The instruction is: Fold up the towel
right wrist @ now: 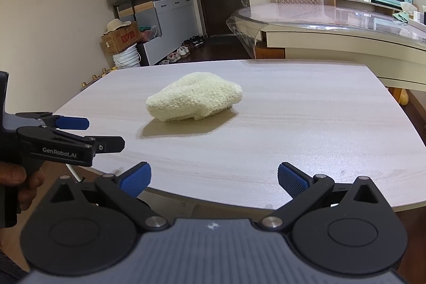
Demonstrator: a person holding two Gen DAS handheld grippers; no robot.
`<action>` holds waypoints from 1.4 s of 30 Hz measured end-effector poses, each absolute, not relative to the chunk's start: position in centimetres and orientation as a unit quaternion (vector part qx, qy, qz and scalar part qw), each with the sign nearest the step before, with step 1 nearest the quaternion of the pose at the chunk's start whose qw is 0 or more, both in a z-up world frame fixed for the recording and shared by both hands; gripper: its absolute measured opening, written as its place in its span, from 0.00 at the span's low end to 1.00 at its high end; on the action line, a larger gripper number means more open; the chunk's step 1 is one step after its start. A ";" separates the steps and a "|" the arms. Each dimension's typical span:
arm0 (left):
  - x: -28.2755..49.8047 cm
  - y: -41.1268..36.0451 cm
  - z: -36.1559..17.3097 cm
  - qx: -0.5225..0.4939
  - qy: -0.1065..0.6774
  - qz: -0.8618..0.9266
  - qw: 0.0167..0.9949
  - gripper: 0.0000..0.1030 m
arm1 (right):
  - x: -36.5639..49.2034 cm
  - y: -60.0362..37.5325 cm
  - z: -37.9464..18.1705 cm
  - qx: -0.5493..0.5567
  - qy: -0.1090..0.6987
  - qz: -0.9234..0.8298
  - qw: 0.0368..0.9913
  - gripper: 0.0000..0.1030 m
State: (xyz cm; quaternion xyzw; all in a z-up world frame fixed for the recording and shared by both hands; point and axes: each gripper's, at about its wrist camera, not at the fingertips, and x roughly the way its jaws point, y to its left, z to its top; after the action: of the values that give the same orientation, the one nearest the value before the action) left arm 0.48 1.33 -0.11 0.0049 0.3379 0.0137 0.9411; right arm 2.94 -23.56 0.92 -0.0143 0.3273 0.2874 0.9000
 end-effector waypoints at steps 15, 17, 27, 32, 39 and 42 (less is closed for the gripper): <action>2.6 1.9 -0.1 0.000 0.341 0.009 0.940 1.00 | 5.2 -23.0 0.6 -0.013 0.342 0.284 0.896 0.99; 2.9 2.0 -0.2 0.000 0.342 0.009 0.940 1.00 | 5.6 -22.9 0.5 -0.013 0.344 0.284 0.895 0.99; 4.2 2.7 -0.4 -0.005 0.346 0.011 0.938 1.00 | 7.3 -22.2 0.3 -0.015 0.352 0.286 0.891 0.99; 4.7 3.1 -0.4 -0.004 0.346 0.011 0.938 1.00 | 8.4 -21.8 0.4 -0.017 0.352 0.290 0.890 0.99; 5.7 4.1 -0.1 -0.009 0.341 0.015 0.940 1.00 | 11.4 -21.2 2.1 0.005 0.335 0.339 0.879 0.84; 6.3 4.7 0.0 -0.012 0.338 0.019 0.941 1.00 | 13.9 -20.0 3.4 -0.004 0.324 0.355 0.877 0.83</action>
State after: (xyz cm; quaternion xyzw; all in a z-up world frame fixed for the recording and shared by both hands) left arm 6.30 4.71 0.02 -0.0116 0.3381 0.0188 0.9408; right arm 13.90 -19.99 3.36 -0.0042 0.3244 0.3550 0.8768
